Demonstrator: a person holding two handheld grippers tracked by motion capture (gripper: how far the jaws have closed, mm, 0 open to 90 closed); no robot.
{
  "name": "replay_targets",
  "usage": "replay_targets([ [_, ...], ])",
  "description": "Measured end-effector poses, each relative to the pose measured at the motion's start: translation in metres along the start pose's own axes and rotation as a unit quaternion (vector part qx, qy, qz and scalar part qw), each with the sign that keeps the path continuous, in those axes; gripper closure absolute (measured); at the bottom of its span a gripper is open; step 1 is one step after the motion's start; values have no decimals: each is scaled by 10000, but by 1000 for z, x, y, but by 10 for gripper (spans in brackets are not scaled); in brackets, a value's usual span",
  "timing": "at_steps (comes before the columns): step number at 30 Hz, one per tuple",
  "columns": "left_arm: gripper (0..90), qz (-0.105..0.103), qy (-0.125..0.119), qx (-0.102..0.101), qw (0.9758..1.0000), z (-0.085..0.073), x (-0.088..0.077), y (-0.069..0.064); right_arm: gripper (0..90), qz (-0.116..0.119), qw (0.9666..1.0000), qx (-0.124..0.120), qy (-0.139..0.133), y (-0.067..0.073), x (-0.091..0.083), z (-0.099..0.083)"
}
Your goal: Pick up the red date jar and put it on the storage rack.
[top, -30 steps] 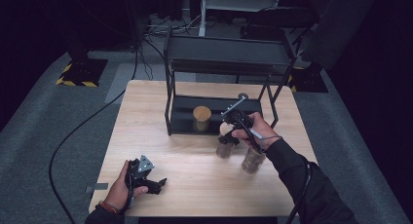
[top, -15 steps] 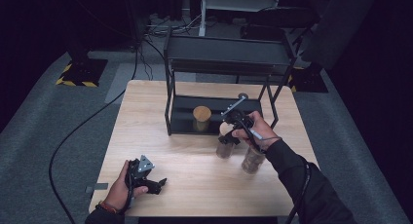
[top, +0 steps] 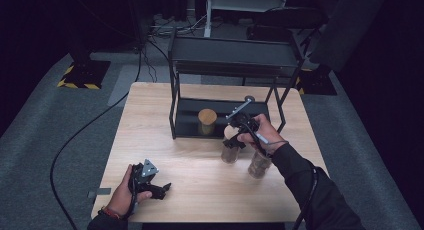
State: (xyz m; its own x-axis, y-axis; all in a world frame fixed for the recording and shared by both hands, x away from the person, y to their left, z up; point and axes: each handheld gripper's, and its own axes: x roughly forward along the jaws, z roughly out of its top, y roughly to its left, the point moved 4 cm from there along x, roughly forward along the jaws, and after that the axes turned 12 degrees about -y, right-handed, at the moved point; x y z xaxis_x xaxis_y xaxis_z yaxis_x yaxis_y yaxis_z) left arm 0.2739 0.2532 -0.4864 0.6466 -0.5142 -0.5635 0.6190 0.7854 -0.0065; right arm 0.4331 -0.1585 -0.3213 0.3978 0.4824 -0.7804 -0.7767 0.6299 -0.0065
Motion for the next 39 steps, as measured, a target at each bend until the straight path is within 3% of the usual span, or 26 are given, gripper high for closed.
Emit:
replay_targets([
  [23, 2, -10, 1, 9, 10000, 0, 0, 0, 227, -253, 9990, 97, -366, -10, -19, 12],
  [39, 2, -10, 0, 8, 10000, 0, 0, 0, 227, -396, 9983, 120, -404, -21, -17, 28],
])
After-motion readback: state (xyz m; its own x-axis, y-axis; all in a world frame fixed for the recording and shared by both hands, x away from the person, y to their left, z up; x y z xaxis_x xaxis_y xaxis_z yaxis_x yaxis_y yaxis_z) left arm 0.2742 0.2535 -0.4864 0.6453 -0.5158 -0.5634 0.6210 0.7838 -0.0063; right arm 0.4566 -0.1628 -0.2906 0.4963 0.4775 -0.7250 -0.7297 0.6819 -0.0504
